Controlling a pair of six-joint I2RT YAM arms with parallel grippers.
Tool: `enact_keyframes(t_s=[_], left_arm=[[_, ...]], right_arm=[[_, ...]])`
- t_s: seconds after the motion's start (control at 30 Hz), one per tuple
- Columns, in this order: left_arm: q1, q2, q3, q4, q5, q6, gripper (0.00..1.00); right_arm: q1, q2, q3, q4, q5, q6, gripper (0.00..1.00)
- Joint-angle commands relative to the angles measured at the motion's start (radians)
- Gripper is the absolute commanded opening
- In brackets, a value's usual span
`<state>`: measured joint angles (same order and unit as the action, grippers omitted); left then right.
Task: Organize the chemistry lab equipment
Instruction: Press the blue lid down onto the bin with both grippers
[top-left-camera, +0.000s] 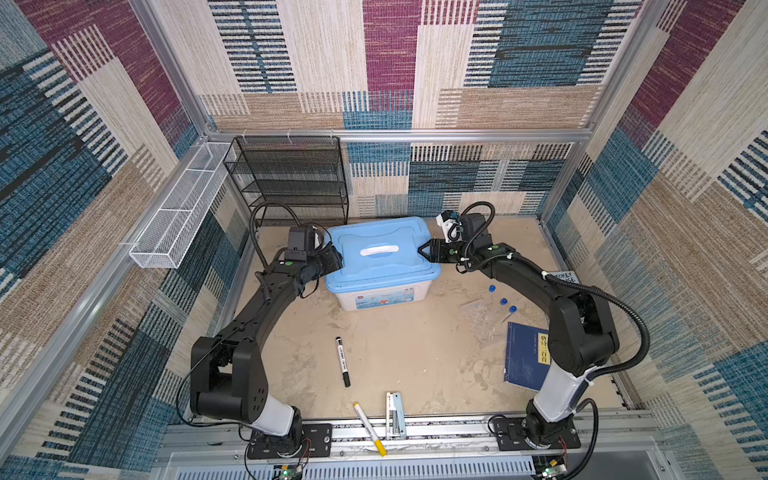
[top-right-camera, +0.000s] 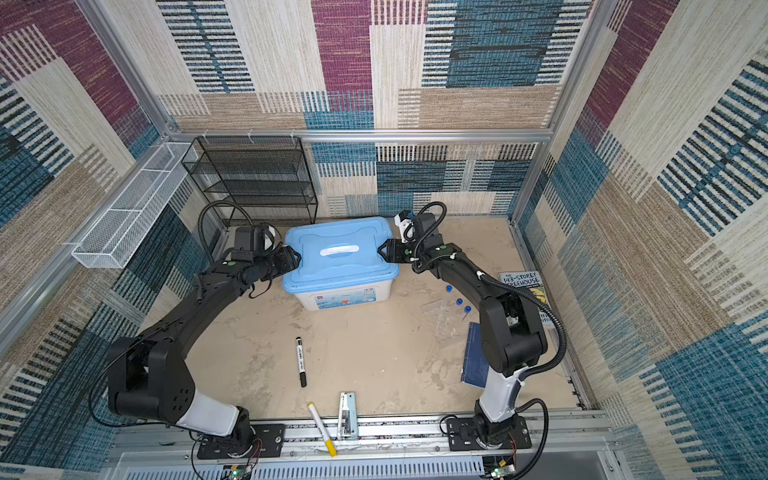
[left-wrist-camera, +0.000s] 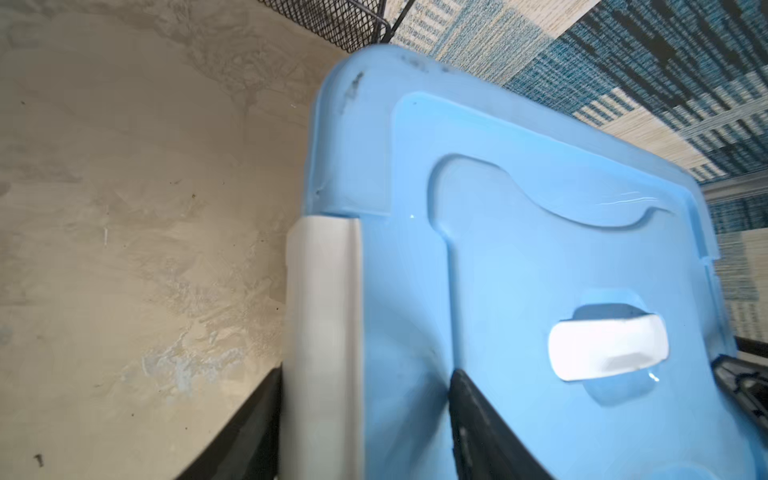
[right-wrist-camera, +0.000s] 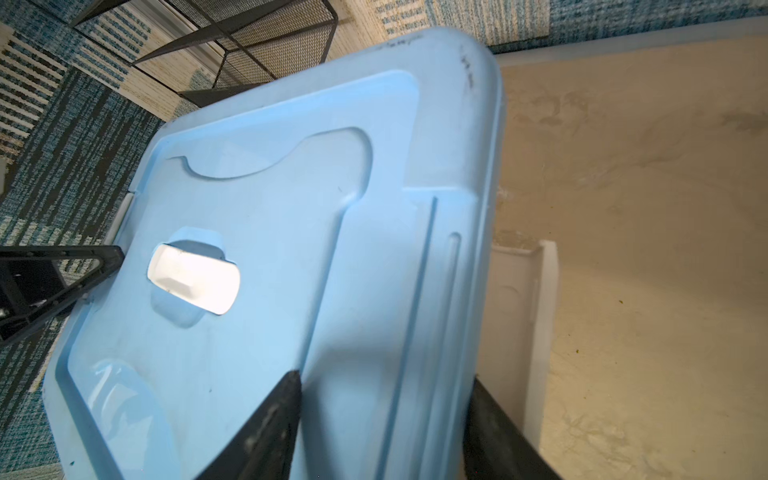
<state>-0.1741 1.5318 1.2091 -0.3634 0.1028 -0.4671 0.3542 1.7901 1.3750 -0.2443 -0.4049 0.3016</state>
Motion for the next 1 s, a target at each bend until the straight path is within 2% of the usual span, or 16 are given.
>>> enact_keyframes(t_s=[0.0, 0.27, 0.43, 0.53, 0.63, 0.73, 0.87, 0.97], left_arm=[[-0.04, 0.032, 0.024, -0.157, -0.096, 0.098, 0.56], [-0.034, 0.038, 0.009, -0.14, -0.077, 0.066, 0.54], [-0.024, 0.014, -0.001, -0.137, -0.097, 0.065, 0.54], [-0.02, 0.003, -0.011, -0.126, -0.099, 0.06, 0.54], [-0.016, -0.005, -0.018, -0.119, -0.094, 0.054, 0.54], [-0.016, -0.015, -0.023, -0.109, -0.086, 0.05, 0.54], [-0.016, -0.018, -0.021, -0.108, -0.074, 0.05, 0.55], [-0.016, -0.019, -0.028, -0.098, -0.052, 0.043, 0.55]], right_arm=[[0.005, -0.006, -0.005, -0.077, 0.002, -0.019, 0.61], [0.003, -0.025, 0.023, -0.102, 0.03, -0.025, 0.62], [-0.013, -0.051, 0.062, -0.139, 0.072, -0.016, 0.76], [-0.033, -0.062, 0.063, -0.144, 0.061, -0.01, 0.8], [-0.05, -0.072, 0.053, -0.141, 0.044, -0.008, 0.89], [-0.076, -0.065, 0.043, -0.13, -0.031, -0.004, 0.99], [-0.081, -0.02, 0.047, -0.105, -0.194, -0.015, 1.0], [-0.082, 0.005, 0.022, -0.047, -0.267, 0.008, 0.98]])
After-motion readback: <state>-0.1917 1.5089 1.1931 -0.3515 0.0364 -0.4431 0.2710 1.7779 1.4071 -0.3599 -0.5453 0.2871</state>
